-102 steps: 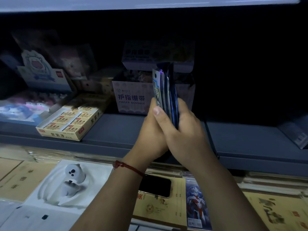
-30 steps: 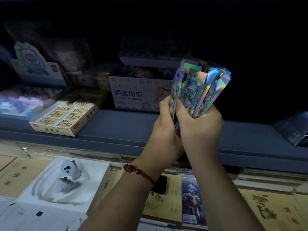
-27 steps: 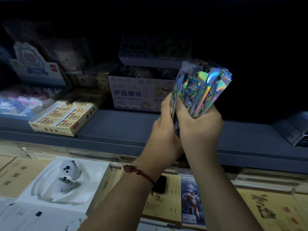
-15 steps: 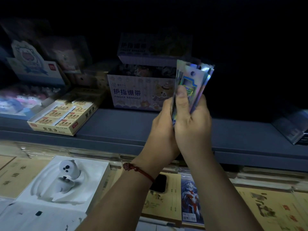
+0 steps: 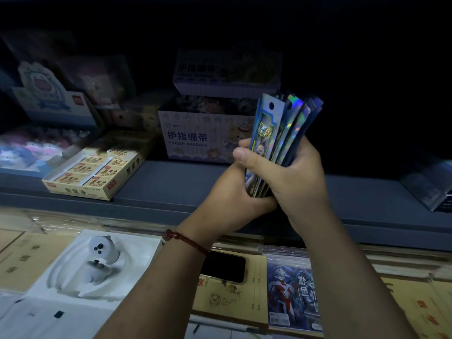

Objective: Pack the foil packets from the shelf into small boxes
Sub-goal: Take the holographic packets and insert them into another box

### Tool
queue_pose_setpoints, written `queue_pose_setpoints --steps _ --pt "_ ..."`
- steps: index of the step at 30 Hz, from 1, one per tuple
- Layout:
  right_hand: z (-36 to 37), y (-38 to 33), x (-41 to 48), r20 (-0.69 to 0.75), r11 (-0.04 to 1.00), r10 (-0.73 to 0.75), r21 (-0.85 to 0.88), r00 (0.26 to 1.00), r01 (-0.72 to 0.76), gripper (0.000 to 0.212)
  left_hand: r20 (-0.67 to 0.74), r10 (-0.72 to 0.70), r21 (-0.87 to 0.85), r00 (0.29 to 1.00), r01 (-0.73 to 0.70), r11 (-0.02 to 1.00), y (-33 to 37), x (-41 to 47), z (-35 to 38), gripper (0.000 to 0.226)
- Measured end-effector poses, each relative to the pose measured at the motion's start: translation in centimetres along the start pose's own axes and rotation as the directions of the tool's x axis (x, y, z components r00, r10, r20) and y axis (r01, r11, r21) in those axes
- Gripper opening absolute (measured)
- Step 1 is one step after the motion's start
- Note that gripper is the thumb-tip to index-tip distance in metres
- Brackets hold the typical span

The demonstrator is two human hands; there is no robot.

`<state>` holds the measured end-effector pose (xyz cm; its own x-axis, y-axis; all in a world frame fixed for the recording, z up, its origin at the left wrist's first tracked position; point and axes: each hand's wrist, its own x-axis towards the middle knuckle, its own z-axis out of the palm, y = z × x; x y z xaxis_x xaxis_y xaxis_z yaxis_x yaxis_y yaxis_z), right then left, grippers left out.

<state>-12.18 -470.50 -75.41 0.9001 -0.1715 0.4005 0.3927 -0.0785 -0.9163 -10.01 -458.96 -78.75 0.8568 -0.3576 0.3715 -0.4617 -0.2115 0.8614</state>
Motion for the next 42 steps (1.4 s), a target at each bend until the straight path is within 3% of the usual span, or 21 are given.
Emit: queue_pose_setpoints --steps 4,12,20,26,30,38,42 --pt "0.6 0.1 -0.1 -0.079 0.999 -0.047 -0.012 0.996 0.046 0.036 0.01 0.025 0.055 1.0 -0.026 0.998 0.5 -0.2 0.2 0.076" --pt "0.7 -0.5 -0.1 -0.128 0.997 -0.041 0.056 0.991 0.048 0.039 -0.14 0.011 0.191 0.99 0.016 0.981 0.8 -0.7 0.4 0.063" --pt "0.6 -0.2 0.1 -0.165 0.996 -0.079 0.018 0.983 0.084 0.023 -0.164 0.028 0.13 0.986 -0.007 0.992 1.1 -0.8 0.9 0.061" --pt "0.5 -0.4 -0.2 -0.086 0.997 -0.045 0.053 0.995 0.05 0.02 -0.039 -0.036 -0.006 0.999 0.036 0.999 1.9 0.0 -0.4 0.059" --pt "0.7 -1.1 -0.3 -0.065 0.994 -0.035 0.098 0.997 0.041 0.018 -0.092 -0.005 -0.088 0.996 -0.003 0.996 2.1 -0.2 0.2 0.068" --pt "0.9 -1.7 -0.9 -0.072 0.998 0.0 0.068 0.997 0.005 0.038 -0.12 0.017 -0.084 0.993 -0.028 0.996 2.6 -1.0 0.6 0.052" --pt "-0.3 -2.3 -1.9 -0.004 0.994 0.058 0.096 0.998 -0.058 0.03 -0.062 0.022 -0.125 0.998 -0.03 0.992 3.6 -1.8 1.1 0.054"
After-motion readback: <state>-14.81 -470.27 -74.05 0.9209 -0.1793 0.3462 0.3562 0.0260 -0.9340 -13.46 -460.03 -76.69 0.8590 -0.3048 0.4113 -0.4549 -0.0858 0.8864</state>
